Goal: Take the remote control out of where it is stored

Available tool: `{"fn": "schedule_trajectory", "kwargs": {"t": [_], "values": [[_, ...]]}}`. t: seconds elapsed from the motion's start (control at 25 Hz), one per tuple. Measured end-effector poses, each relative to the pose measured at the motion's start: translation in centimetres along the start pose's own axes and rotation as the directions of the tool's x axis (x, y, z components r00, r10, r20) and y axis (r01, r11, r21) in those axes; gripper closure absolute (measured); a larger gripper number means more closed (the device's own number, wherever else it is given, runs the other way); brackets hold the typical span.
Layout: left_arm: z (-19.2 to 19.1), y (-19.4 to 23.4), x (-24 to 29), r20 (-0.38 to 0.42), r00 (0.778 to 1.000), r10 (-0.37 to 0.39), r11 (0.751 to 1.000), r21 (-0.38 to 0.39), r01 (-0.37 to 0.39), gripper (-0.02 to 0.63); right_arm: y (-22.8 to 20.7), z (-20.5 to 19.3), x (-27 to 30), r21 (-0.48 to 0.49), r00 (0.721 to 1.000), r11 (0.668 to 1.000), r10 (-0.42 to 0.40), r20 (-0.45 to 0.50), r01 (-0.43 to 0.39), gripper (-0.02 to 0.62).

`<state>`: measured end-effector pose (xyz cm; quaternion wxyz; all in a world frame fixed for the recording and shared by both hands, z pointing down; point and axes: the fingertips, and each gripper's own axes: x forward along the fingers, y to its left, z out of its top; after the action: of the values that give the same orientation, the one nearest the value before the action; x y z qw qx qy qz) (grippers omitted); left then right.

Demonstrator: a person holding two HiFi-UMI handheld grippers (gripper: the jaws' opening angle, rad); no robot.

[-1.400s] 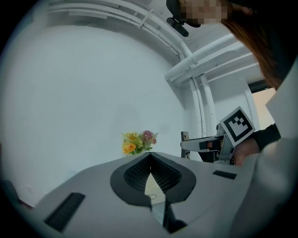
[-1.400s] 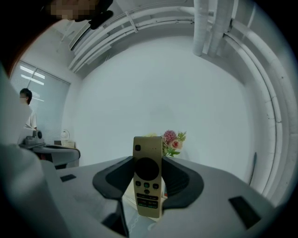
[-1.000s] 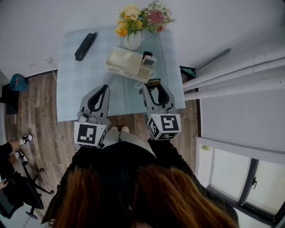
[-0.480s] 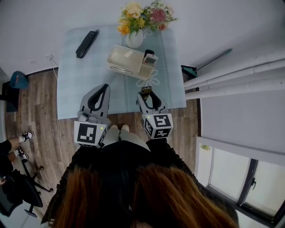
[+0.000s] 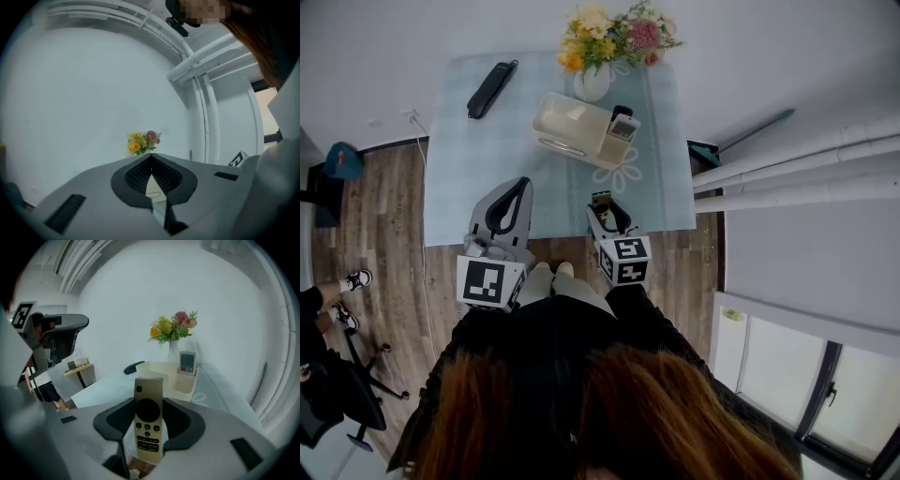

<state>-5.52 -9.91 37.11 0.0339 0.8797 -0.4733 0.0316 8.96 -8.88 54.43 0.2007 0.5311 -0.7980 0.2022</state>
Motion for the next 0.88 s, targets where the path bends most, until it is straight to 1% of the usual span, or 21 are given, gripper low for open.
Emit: {"fn": "schedule_trajectory", "kwargs": {"t": [0.44, 0.88], "values": [[-0.2, 0.4, -0.4, -0.005, 1.000, 0.029, 1.000, 0.001, -0.029, 0.601, -0.6, 0.4, 4.6, -0.017, 0.999, 1.000, 0.022, -0.032, -0.023, 0.400], [-0.5, 1.3, -1.1, -0.011, 0.998, 0.069, 0.998, 0.001, -0.069, 0.601, -0.7, -0.9, 8.8, -0.008, 0.991, 0.998, 0.057, -0.120, -0.058, 0.400]]}}
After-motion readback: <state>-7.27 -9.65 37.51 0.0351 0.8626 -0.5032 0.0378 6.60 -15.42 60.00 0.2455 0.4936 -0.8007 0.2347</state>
